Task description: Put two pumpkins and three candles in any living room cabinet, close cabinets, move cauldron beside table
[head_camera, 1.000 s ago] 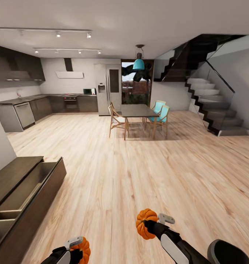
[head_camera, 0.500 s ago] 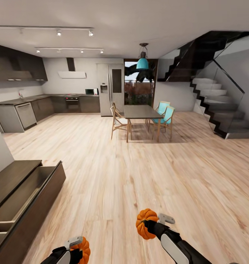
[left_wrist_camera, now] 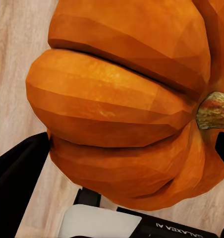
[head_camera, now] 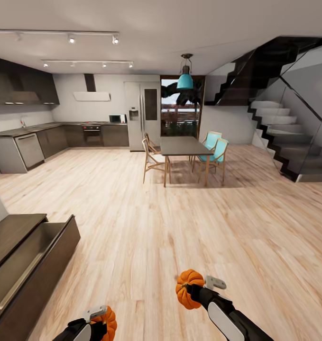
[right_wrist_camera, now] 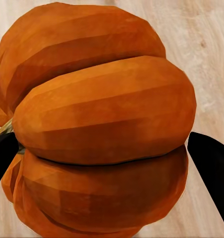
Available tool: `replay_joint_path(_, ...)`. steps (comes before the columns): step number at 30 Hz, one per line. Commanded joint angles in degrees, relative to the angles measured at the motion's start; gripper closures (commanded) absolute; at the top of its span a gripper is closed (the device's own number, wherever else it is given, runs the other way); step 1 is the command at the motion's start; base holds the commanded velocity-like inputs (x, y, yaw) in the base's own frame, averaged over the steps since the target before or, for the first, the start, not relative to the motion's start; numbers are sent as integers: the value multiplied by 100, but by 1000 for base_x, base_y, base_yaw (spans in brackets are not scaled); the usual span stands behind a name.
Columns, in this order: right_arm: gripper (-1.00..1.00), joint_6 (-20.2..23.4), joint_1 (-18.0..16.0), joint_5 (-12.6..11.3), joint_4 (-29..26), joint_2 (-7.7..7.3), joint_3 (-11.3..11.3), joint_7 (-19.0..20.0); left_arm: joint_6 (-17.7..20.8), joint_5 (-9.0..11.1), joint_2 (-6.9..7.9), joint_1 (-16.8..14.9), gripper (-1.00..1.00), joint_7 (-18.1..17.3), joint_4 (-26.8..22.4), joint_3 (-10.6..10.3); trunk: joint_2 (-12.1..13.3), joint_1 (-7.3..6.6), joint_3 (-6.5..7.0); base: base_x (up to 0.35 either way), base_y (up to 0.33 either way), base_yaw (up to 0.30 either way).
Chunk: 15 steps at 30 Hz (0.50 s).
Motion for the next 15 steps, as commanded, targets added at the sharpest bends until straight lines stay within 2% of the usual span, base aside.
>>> replay_joint_path(1, 100, 11, -8, -14, -14, -7, 24, -44, 11, 49, 10, -5, 100, 56, -16, -47, -5, 4, -7, 323, 0, 0)
replay_joint_path(15, 100, 10, -8, -14, -13, -7, 30, -40, 11, 35, 4, -5, 100, 56, -15, -55, -5, 4, -7, 323, 0, 0)
